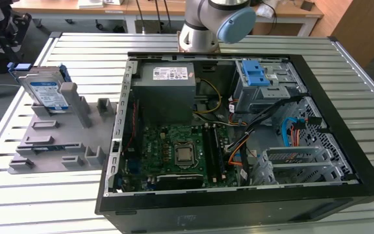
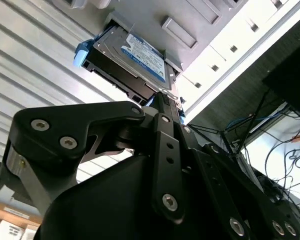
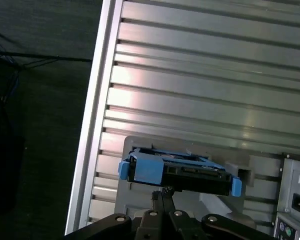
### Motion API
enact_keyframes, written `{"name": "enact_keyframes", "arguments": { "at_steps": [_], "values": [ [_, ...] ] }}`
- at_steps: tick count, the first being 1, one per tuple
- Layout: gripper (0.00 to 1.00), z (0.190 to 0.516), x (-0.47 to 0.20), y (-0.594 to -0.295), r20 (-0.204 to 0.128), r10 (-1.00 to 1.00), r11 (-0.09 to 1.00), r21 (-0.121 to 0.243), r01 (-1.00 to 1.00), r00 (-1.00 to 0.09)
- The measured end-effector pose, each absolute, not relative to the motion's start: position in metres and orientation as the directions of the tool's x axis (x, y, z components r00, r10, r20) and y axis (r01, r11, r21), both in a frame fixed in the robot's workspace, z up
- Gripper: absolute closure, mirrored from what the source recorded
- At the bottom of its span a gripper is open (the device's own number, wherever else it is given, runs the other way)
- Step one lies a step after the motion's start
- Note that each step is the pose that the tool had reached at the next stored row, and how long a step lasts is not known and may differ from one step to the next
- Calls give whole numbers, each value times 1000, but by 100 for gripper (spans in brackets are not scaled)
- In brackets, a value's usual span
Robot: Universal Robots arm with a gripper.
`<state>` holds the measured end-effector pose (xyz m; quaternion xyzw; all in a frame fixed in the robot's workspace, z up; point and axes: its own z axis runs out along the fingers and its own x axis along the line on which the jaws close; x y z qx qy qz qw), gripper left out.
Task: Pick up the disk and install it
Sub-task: 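Pick up the disk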
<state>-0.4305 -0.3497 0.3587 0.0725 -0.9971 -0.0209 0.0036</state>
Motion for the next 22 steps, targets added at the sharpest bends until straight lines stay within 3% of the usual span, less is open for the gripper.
{"name": "enact_keyframes", "arguments": {
  "at_steps": [22],
  "values": [
    [89,358,-430,-350,0,-445,895,40,-445,-895]
  ]
}}
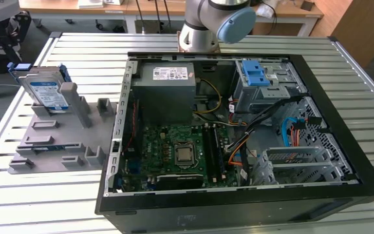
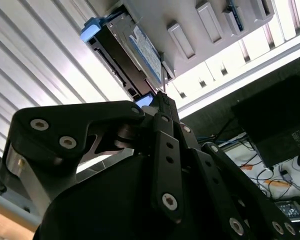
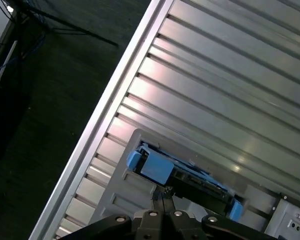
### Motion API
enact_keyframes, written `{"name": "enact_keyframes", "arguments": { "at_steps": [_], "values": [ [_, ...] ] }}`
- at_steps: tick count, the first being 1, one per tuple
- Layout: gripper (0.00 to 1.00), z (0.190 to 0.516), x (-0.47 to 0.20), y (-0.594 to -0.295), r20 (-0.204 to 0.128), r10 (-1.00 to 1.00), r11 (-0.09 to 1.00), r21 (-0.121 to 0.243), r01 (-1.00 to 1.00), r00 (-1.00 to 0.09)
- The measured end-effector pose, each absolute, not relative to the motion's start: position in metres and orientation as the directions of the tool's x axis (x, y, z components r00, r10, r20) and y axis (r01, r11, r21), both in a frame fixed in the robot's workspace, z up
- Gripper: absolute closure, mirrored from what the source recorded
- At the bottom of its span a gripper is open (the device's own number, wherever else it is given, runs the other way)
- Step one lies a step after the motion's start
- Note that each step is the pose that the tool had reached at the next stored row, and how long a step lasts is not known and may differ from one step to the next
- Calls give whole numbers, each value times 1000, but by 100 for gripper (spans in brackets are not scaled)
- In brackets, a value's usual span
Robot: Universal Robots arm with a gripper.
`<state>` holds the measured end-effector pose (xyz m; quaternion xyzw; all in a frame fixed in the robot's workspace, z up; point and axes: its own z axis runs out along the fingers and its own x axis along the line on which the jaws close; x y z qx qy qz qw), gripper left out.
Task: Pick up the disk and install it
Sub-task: 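Pick up the disk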
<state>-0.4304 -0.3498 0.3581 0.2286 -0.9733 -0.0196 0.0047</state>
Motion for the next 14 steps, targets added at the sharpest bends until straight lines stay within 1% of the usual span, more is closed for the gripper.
{"name": "enact_keyframes", "arguments": {
  "at_steps": [14],
  "values": [
    [89,358,-430,-350,-1,-637,770,40,-637,-771]
  ]
}}
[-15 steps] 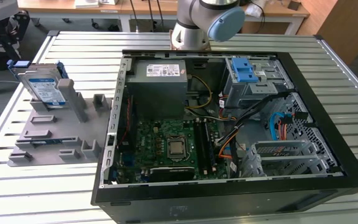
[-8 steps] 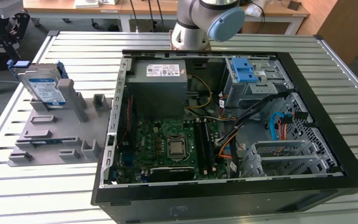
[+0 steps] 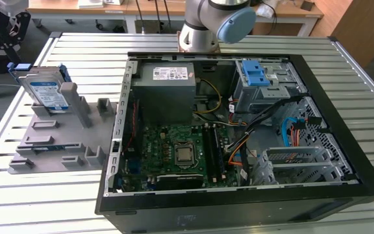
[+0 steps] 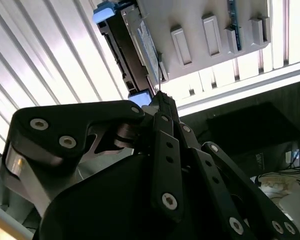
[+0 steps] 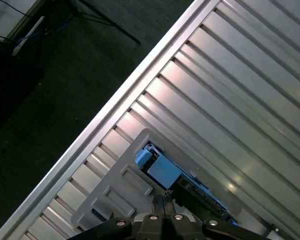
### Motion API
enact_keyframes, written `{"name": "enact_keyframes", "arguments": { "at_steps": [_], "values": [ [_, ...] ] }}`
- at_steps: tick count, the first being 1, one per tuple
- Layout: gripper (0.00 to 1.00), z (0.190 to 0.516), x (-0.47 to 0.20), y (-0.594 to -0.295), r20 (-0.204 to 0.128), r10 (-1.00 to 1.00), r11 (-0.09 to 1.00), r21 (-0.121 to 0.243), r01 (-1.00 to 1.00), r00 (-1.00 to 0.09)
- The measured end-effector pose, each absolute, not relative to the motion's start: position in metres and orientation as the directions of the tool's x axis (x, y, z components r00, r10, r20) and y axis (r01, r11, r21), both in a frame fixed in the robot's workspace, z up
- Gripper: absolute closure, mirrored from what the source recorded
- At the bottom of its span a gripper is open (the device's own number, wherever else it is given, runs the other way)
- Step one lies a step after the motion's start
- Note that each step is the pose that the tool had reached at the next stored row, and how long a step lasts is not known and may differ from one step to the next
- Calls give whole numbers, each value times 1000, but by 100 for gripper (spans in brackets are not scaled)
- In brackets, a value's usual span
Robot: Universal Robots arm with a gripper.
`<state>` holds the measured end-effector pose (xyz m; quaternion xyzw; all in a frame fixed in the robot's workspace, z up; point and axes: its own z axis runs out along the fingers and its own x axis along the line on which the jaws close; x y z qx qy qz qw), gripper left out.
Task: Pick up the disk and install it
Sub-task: 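Pick up the disk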
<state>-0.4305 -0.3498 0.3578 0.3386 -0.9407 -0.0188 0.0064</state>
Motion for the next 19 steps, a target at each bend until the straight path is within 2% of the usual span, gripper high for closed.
{"name": "enact_keyframes", "arguments": {
  "at_steps": [11,19],
  "values": [
    [89,358,-430,-350,-10,-710,703,38,-710,-704],
    [89,357,-430,-350,-10,-788,614,37,-788,-615]
  ]
}}
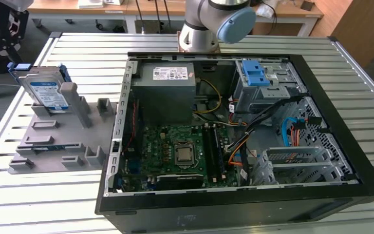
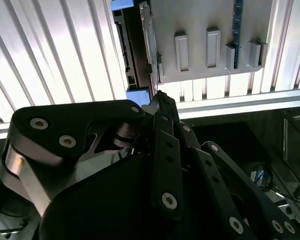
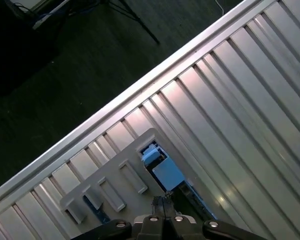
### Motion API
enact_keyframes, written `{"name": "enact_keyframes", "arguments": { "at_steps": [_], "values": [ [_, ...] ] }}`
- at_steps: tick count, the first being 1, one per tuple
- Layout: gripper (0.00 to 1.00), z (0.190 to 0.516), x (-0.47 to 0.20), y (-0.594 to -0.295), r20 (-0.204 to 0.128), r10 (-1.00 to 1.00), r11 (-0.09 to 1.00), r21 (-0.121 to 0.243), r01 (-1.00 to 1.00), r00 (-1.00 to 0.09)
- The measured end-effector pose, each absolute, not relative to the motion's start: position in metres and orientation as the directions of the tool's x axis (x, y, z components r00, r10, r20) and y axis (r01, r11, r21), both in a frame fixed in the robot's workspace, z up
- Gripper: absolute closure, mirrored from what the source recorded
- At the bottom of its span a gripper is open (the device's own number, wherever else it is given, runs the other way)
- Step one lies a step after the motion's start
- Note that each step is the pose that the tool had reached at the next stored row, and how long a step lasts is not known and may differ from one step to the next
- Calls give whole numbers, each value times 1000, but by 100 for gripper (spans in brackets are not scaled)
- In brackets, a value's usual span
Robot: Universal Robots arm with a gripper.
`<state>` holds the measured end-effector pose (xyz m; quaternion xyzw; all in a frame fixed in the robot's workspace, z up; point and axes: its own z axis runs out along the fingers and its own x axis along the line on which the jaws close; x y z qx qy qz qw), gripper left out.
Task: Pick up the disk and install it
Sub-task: 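Pick up the disk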
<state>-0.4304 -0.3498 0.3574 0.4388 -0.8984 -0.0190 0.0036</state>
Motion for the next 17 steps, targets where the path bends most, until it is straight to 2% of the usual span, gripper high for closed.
{"name": "enact_keyframes", "arguments": {
  "at_steps": [17],
  "values": [
    [89,356,-430,-350,-15,-937,349,28,-937,-349]
  ]
}}
